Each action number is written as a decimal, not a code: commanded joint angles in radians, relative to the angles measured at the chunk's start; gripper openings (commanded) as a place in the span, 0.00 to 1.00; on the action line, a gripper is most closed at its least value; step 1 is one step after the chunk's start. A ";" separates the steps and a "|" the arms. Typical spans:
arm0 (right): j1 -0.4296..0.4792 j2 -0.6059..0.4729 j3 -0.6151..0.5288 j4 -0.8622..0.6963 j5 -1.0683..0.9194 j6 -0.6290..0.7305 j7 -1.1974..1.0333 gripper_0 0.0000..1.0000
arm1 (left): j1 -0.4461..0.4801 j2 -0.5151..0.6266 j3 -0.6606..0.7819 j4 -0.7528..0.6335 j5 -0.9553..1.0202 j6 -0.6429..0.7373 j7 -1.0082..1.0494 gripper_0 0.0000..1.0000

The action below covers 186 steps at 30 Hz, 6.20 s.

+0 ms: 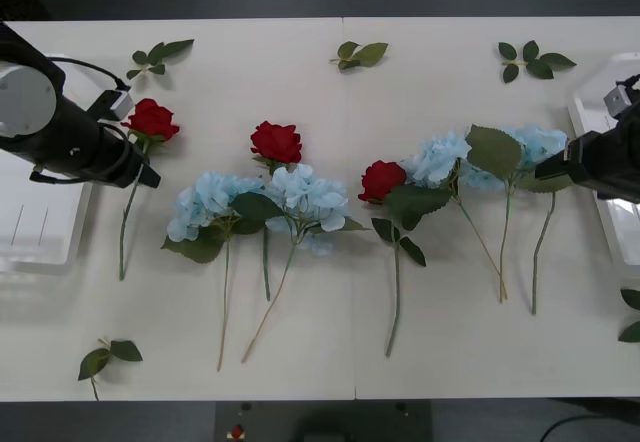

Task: Put the red flowers into the right box and the blue flowers into the left box

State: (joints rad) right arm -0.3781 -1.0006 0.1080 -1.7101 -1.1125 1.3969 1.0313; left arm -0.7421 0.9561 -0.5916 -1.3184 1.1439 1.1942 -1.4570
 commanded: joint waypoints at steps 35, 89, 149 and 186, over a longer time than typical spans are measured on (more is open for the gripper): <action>0.097 0.203 0.050 0.165 0.458 -0.265 -0.054 1.00 | -0.108 -0.227 0.041 0.266 -0.305 -0.027 0.030 1.00; -0.124 -0.121 0.044 0.205 0.200 -0.145 0.219 0.00 | -0.099 -0.105 0.309 0.142 0.367 0.190 -0.479 0.00; -0.220 -0.078 0.163 0.504 -0.225 -0.607 0.656 1.00 | -0.140 -0.450 0.342 -0.137 0.850 -0.021 -0.711 0.00; 0.131 0.249 0.117 -0.082 -1.234 -0.519 1.501 1.00 | -0.140 -0.450 0.342 -0.137 0.850 -0.021 -0.711 0.00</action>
State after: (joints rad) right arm -0.2498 -0.8079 0.2253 -1.7613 -2.3768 0.8741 2.4708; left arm -0.8376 0.5042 -0.2581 -1.4240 1.9844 1.1777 -2.1404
